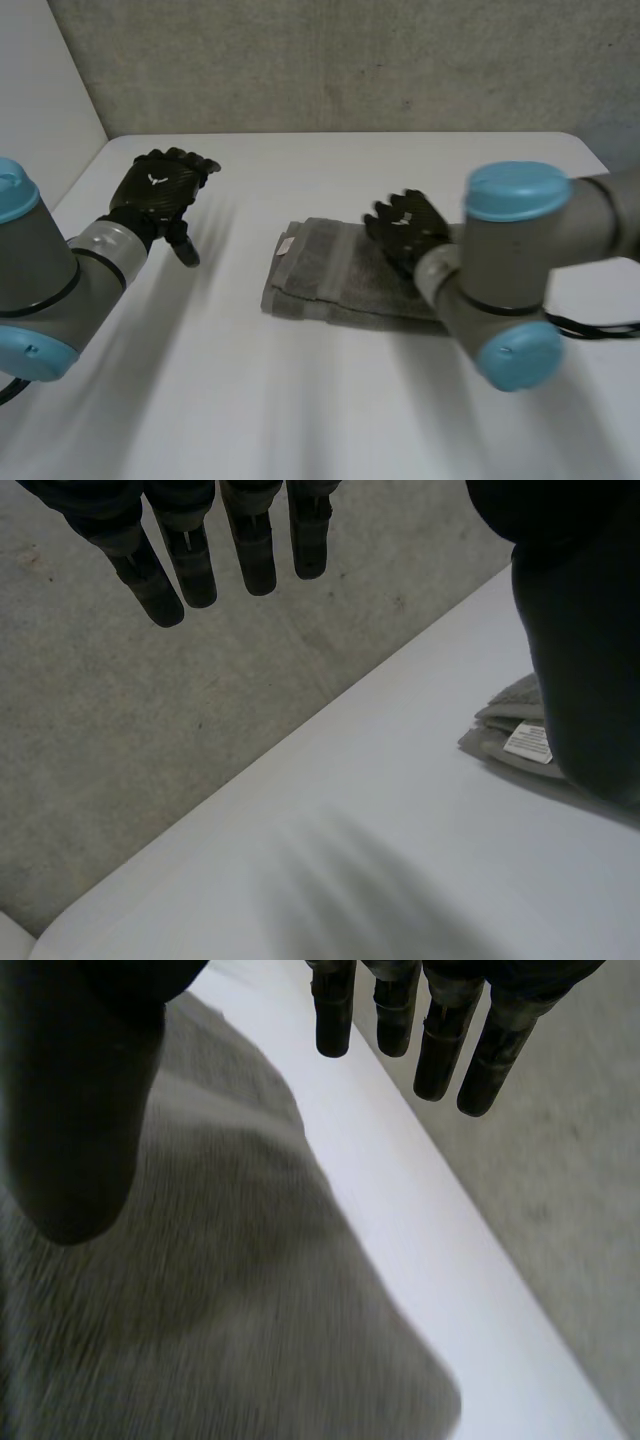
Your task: Fold the towel.
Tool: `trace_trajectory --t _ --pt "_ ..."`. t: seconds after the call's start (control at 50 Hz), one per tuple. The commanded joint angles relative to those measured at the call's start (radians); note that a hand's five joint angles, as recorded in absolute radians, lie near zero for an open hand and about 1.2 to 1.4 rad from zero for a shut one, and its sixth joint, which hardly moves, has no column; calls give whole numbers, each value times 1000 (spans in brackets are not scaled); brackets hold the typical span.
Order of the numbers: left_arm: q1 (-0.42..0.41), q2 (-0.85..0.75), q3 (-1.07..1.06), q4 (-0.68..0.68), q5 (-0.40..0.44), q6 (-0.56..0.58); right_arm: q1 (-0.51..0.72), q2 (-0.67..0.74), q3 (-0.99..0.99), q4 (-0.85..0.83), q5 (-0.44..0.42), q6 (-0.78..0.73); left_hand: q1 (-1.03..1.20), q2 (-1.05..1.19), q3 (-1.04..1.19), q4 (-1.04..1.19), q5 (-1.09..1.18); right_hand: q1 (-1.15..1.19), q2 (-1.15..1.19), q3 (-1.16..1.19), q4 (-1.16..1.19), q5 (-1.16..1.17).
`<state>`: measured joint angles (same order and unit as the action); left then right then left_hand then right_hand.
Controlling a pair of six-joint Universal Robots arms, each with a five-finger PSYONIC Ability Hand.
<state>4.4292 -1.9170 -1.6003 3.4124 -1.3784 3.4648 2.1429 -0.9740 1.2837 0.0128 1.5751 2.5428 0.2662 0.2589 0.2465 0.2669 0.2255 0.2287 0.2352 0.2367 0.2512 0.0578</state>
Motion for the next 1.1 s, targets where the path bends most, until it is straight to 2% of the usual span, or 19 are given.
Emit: trace_trajectory --t 0.02,0.22,0.26,0.28,0.3,0.5,0.6,0.64,0.7,0.74,0.84,0.86,0.88,0.9,0.92,0.94,0.96,1.02,1.1 --pt "-17 1 -4 1 -1 -1 -151 -91 265 -68 -59 30 -82 -75 -62 -83 -216 29 22 21 6 25" --pt "-47 -8 -12 11 -1 0 -248 -72 368 -146 -66 -1 -82 -75 -62 -83 -216 672 666 664 650 669" --pt "-48 -10 -15 18 -2 0 -267 -54 368 -146 -47 -35 -82 -75 -62 -83 -216 1026 1019 1018 1003 1022" --pt "-48 -10 -15 18 -2 0 -267 -54 368 -146 -47 -35 -82 -75 -62 -83 -216 1028 1021 1020 1005 1024" --pt "-48 -8 -16 19 -2 0 -279 -58 370 -148 -34 -54 -82 -75 -62 -83 -216 1166 1160 1158 1144 1162" --pt "-47 7 -18 19 -2 0 -299 -161 281 -145 -6 -229 -82 -75 -62 -83 -216 1168 1161 1160 1145 1164" --pt "-51 16 -10 18 -5 0 -184 -158 160 -134 -27 -259 -82 -75 -62 -83 -216 1168 1161 1160 1145 1164" --pt "-60 26 2 19 -7 -1 -50 -100 85 -132 -104 -271 -82 -75 -62 -83 -216 1168 1161 1160 1145 1164" --pt "-67 27 13 19 -7 -4 6 -57 55 -129 -156 -283 -82 -75 -62 -83 -216 1168 1161 1160 1145 1164" --pt "-76 29 40 19 -10 -9 90 0 26 -107 -254 -334 -82 -75 -62 -83 -216 1168 1161 1160 1145 1164" --pt "-111 27 83 19 -20 -21 127 28 13 -57 -296 -386 -82 -75 -62 -83 -216 1168 1161 1160 1145 1164" --pt "-126 26 101 19 -30 -27 121 28 13 -54 -284 -380 -82 -75 -62 -83 -216 901 895 893 879 898" --pt "-126 26 102 19 -30 -27 121 28 13 -54 -283 -380 -82 -75 -62 -83 -216 898 892 890 876 895" --pt "-140 20 120 19 -40 -36 121 21 14 -54 -259 -368 -82 -75 -62 -83 -216 512 505 504 489 508" --pt "-140 20 120 19 -40 -36 121 21 14 -54 -259 -368 -82 -75 -62 -83 -216 508 502 500 486 504" --pt "-154 12 138 19 -53 -45 121 14 17 -54 -226 -340 -82 -75 -62 -83 -216 156 150 148 134 153" --pt "-166 9 157 18 -63 -56 117 -4 20 -54 -181 -296 -82 -75 -62 -83 -216 -54 -61 -62 -77 -58" --pt "-189 -17 197 18 -80 -81 82 -90 42 -54 -123 -169 -76 -69 -57 -77 -210 -54 -61 -62 -77 -58" --pt "-221 -55 246 15 -91 -113 22 -162 80 -56 -109 -17 -70 -63 -51 -71 -204 -54 -61 -62 -77 -58"
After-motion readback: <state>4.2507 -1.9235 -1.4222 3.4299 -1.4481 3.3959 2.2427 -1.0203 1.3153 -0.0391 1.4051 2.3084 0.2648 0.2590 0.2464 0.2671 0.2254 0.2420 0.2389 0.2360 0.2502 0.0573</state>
